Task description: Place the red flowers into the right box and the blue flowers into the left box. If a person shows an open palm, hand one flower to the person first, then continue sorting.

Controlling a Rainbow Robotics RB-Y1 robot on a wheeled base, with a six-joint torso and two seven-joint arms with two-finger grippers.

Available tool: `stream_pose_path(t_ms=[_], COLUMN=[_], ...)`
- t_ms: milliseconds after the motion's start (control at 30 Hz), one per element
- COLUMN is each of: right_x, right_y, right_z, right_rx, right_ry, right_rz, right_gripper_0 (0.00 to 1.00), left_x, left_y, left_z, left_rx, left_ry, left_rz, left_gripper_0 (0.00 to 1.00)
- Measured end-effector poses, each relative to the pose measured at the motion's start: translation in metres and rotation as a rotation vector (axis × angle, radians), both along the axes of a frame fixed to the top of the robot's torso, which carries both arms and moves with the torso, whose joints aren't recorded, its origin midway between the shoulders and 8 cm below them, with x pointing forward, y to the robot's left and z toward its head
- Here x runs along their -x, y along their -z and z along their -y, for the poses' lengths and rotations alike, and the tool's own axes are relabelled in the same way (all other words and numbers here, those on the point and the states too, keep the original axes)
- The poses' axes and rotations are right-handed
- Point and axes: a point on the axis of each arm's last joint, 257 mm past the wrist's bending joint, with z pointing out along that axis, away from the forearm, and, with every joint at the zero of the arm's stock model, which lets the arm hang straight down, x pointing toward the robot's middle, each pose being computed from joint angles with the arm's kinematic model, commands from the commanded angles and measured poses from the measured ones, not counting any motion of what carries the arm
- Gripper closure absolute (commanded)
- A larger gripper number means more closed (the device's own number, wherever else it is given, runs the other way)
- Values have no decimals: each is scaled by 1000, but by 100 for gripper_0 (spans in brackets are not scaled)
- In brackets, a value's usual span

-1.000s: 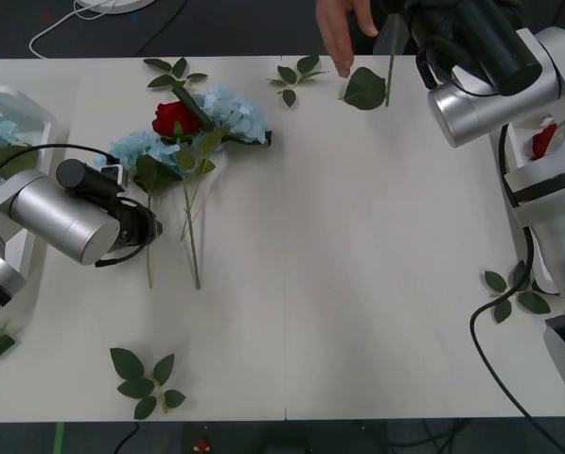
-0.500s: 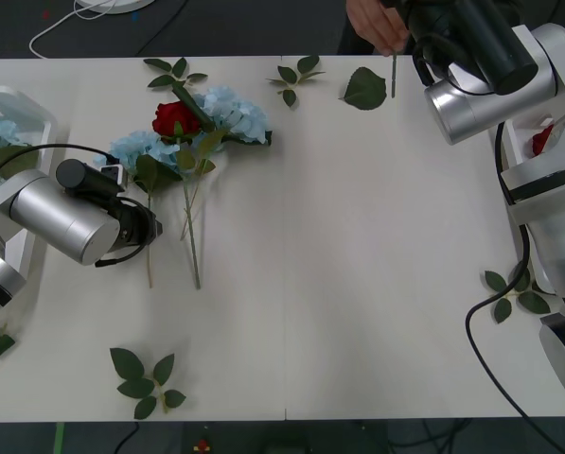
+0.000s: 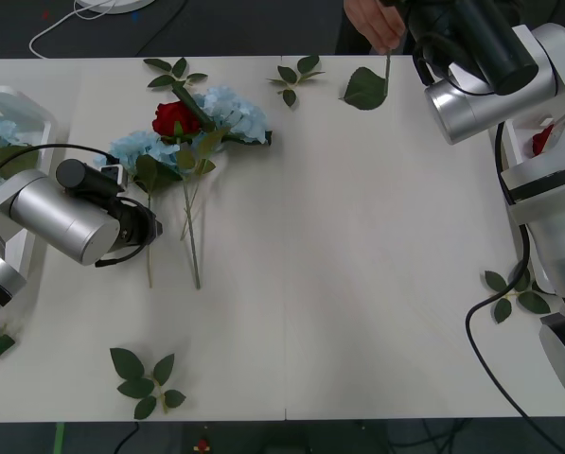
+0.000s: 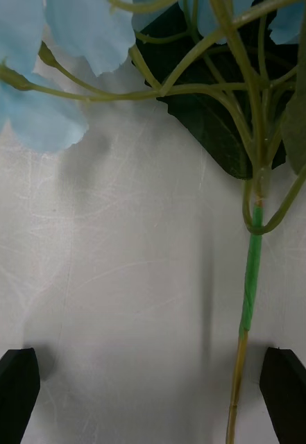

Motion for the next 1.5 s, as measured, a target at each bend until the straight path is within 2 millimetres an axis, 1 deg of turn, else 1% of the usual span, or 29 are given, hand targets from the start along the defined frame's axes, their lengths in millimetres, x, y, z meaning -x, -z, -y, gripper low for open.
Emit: stream_pose_path(t_ms=[33,700,800,867,933,1000,1067,1133,1233,1333,1400,1500], right_x=[0,0,-3,-5,-8,-8,-3,8,25,45,60,82], right_y=[0,1,10,19,31,49,62,75,77,81,78,74], right_z=[0,-1,-1,2,8,19,31,39,41,37,34,41], right_rx=[0,-17,-69,-88,-94,-86,-61,13,156,191,196,288], right_ry=[0,-10,-28,-24,-6,30,63,89,71,-7,-78,-156], right_rz=[0,-10,-60,-106,-167,-270,-360,-453,-505,-586,-617,-609], right_gripper_0=[0,0,0,0,0,0,0,0,0,0,0,0], left_x=[0,0,0,0,0,0,0,0,0,0,0,0], left_y=[0,0,0,0,0,0,0,0,0,0,0,0], left_z=[0,0,0,0,0,0,0,0,0,0,0,0], left_rx=[0,0,0,0,0,0,0,0,0,0,0,0], left_ry=[0,0,0,0,0,0,0,0,0,0,0,0], left_rz=[0,0,0,0,0,0,0,0,0,0,0,0], left_gripper_0=[8,8,8,8,8,8,8,8,8,8,8,8])
